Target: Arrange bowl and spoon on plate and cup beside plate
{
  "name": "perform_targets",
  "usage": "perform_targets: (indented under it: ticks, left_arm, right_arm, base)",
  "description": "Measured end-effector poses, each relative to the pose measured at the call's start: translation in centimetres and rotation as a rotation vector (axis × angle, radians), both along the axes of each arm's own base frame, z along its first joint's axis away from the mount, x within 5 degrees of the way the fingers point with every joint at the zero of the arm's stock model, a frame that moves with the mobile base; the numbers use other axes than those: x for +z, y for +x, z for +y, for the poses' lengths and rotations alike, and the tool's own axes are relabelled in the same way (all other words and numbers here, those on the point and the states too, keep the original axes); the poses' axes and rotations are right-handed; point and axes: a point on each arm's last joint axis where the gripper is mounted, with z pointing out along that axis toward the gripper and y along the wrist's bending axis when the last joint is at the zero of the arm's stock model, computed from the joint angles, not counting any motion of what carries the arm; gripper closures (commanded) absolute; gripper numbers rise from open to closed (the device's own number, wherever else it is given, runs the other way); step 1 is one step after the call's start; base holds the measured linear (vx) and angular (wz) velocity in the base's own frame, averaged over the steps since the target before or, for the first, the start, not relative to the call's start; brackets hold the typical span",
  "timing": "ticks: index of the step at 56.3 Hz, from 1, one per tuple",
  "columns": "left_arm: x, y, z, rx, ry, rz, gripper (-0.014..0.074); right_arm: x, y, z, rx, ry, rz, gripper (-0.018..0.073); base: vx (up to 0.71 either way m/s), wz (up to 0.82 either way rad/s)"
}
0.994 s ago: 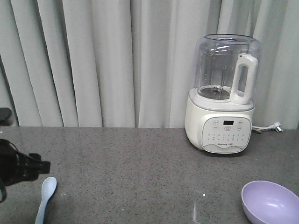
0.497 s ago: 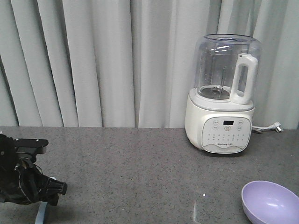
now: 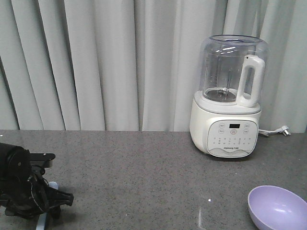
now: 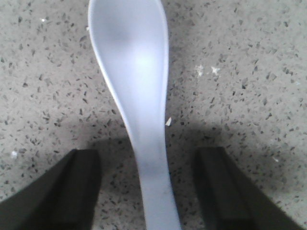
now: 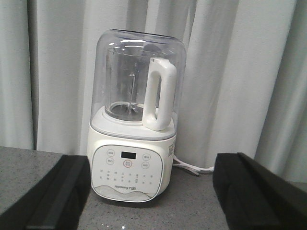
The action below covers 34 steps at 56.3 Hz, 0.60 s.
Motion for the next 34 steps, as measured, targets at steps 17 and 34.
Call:
perform_targets:
  ticks: [17, 34]
  left_arm:
    - [0.0, 0.0, -0.1, -0.03, 0.012, 0.001, 0.0604]
    - [4.3, -0.6, -0.1, -0.057, 0.004, -0.094, 0.0604]
  right_arm:
    - [0.0, 0.0, 0.0, 0.0, 0.0, 0.001, -0.0012]
    - [-0.1, 0.0, 0.0, 0.0, 0.0, 0.008, -0.0012]
  base:
    - [0.0, 0.0]
    - [0.0, 0.0]
